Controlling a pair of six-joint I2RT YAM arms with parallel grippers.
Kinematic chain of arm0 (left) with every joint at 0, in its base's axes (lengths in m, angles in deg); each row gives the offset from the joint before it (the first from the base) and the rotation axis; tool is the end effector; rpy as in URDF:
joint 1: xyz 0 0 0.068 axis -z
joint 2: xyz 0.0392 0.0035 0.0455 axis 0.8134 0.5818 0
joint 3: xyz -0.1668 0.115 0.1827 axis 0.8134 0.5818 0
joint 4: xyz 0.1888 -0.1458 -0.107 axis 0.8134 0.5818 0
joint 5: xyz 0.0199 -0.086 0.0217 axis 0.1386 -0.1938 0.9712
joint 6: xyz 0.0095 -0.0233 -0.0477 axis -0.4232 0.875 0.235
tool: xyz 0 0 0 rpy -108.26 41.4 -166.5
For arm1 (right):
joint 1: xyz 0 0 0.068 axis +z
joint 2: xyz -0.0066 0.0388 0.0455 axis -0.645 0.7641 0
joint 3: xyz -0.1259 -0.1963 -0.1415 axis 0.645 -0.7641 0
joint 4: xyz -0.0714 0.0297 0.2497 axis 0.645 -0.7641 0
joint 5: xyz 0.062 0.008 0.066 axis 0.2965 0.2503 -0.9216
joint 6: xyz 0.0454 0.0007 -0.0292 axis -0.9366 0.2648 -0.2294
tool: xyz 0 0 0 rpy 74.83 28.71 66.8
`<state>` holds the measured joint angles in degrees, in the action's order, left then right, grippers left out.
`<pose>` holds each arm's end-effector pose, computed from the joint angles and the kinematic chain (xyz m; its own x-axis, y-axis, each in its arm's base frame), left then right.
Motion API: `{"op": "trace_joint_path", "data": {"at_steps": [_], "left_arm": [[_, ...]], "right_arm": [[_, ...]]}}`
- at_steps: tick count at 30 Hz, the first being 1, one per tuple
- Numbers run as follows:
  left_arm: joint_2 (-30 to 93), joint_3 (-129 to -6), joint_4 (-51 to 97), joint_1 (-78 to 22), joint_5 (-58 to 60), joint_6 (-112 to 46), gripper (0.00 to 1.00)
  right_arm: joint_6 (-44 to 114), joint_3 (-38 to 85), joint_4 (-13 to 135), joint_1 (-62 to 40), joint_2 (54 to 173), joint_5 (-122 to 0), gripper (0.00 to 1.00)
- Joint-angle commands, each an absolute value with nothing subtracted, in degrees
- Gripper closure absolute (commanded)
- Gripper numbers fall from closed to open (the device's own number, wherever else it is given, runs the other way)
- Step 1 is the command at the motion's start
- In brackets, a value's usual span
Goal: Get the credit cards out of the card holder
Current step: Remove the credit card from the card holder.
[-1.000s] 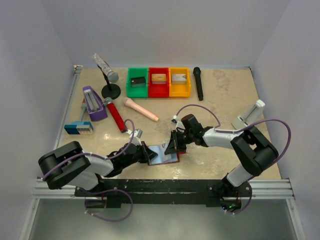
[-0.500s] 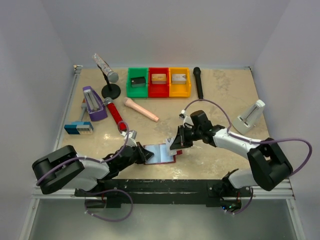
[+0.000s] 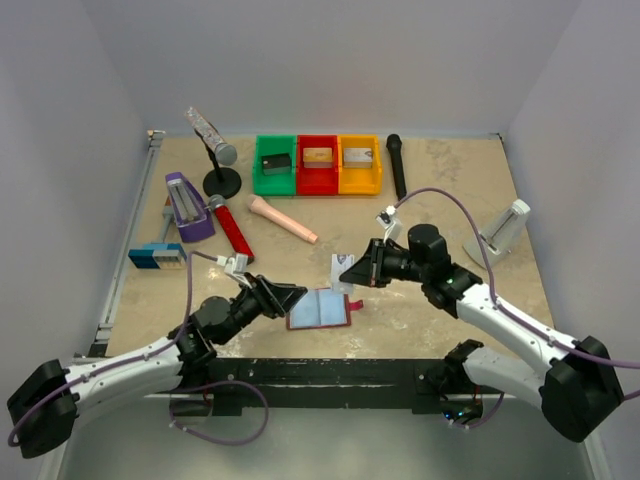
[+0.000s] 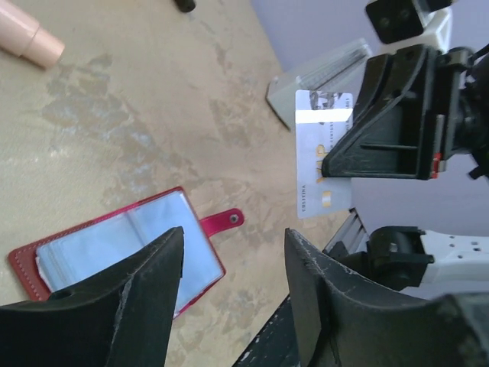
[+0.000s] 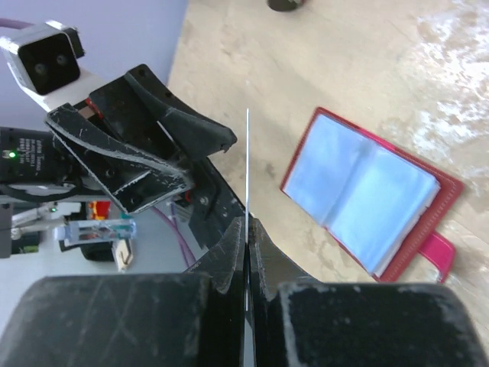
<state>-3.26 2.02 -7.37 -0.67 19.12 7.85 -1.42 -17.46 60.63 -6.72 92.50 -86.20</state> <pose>0.0987 -0.1244 0.1732 -0.5862 -0.5262 -0.6160 0.3801 0.4929 -0.7827 0.1799 0.1417 0.2438 -0.8633 0.1206 -0.4900 -0.3780 0.4888 0.7863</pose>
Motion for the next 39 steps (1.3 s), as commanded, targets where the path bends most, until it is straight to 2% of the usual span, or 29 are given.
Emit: {"op": "trace_joint_path", "data": {"at_steps": [1,7,15,25,27,35,36,37,39], "left_arm": [[-9.25,0.89,-6.64,-0.72,18.38,5.99,0.39],[-6.98,2.04,-19.55,-0.72,10.64,6.78,0.39],[-3.63,2.74,-28.97,-0.72,7.03,6.78,0.51],[-3.02,2.48,-29.68,-0.72,7.03,6.96,0.58],[-2.41,2.56,-30.38,-0.72,7.03,7.13,0.64],[-1.96,2.74,-31.53,-0.72,6.94,7.31,0.98],[-2.22,2.92,-31.61,-0.72,6.94,7.31,1.0],[-2.31,3.18,-31.79,-0.72,6.85,7.31,1.0],[-2.92,3.97,-32.75,-0.72,6.07,7.39,1.0]], "right_arm": [[-10.79,-21.39,77.7,-5.19,89.98,-84.08,1.0],[-14.58,-20.52,86.6,-1.07,92.79,-85.66,1.0],[-17.83,-19.99,92.67,1.23,94.81,-85.39,1.0],[-18.1,-19.29,93.73,2.63,96.13,-85.48,1.0],[-18.1,-19.38,93.99,2.81,96.13,-85.66,1.0],[-17.4,-18.94,93.99,3.16,96.31,-87.58,1.0],[-17.13,-18.94,93.99,3.16,96.48,-88.55,1.0],[-16.87,-18.5,93.82,3.07,96.74,-90.04,0.98],[-15.99,-17.19,92.59,3.07,97.18,-93.64,0.79]]}}
